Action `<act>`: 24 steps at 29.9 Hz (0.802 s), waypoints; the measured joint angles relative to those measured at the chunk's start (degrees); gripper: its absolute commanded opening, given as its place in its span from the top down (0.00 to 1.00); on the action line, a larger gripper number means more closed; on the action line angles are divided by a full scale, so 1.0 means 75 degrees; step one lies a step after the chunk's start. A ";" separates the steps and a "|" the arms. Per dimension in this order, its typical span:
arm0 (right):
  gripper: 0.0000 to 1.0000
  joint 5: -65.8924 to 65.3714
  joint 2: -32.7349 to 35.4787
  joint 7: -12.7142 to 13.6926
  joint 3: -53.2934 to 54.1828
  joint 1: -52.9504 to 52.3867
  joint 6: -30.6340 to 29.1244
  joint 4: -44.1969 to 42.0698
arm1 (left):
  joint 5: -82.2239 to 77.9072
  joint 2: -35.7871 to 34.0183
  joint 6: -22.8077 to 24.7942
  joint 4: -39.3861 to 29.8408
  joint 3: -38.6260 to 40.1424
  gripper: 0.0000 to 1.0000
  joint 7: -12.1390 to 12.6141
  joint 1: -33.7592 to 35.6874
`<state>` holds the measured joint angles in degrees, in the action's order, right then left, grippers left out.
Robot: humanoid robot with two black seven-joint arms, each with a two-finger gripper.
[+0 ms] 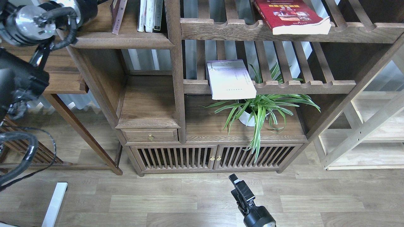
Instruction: Organize books on shelf
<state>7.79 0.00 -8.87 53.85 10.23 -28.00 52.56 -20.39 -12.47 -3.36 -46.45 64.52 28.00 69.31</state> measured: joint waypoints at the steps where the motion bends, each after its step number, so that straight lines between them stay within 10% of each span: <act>1: 0.01 0.0020 0.0001 0.0000 0.0012 0.0000 0.0000 0.0000 | -0.0001 0.0054 0.0002 0.0133 -0.0019 0.01 0.0000 0.0061; 8: 0.01 0.0119 0.0000 -0.0006 0.0065 -0.0003 0.0000 -0.0002 | 0.0072 0.0181 0.0020 0.0117 -0.0198 0.00 0.0000 0.0158; 24: 0.02 0.0404 0.0001 -0.0003 0.0004 -0.0366 0.0000 0.0170 | 0.1027 -0.1858 0.0090 -0.3861 0.0650 0.01 0.0001 -0.2381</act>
<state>10.82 0.01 -8.90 53.88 7.48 -28.00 53.84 -12.68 -26.41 -2.69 -75.41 69.40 28.01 51.45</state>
